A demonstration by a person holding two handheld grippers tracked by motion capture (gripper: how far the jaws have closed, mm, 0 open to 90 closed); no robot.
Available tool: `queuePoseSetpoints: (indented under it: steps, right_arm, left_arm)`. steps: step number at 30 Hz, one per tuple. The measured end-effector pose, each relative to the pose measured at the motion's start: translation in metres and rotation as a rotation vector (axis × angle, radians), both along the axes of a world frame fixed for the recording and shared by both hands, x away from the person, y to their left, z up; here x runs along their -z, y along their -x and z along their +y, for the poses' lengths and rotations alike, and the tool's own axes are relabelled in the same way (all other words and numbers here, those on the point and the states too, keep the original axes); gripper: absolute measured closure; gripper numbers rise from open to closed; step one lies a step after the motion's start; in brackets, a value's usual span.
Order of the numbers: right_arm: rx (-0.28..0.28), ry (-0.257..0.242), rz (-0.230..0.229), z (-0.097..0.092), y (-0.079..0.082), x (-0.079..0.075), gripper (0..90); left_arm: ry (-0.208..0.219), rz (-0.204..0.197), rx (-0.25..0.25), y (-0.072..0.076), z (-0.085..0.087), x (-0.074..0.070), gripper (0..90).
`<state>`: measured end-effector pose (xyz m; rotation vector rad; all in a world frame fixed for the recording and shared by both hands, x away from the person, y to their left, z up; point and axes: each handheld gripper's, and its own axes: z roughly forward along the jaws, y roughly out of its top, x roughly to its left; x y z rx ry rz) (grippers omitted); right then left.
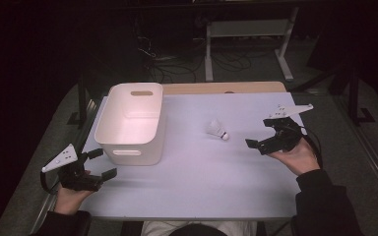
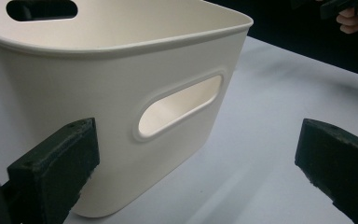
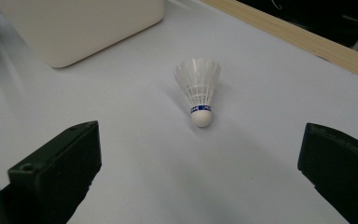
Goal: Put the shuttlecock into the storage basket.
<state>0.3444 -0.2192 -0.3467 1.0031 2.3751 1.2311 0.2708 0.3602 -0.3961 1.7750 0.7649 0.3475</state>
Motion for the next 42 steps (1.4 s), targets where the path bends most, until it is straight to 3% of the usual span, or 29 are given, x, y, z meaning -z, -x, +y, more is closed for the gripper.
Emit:
queuePoseSetpoints:
  steps: [14,42]
  right_arm:
    - [-0.023,0.022,0.005,0.007,-0.008,-0.004,0.0]
    - [-0.072,0.054,0.035,0.025,-0.042,-0.020,0.0]
  left_arm:
    - [0.000,0.000,0.004,0.000,0.000,0.000,0.0]
    - [-0.003,-0.001,0.006,0.000,0.000,0.000,0.0]
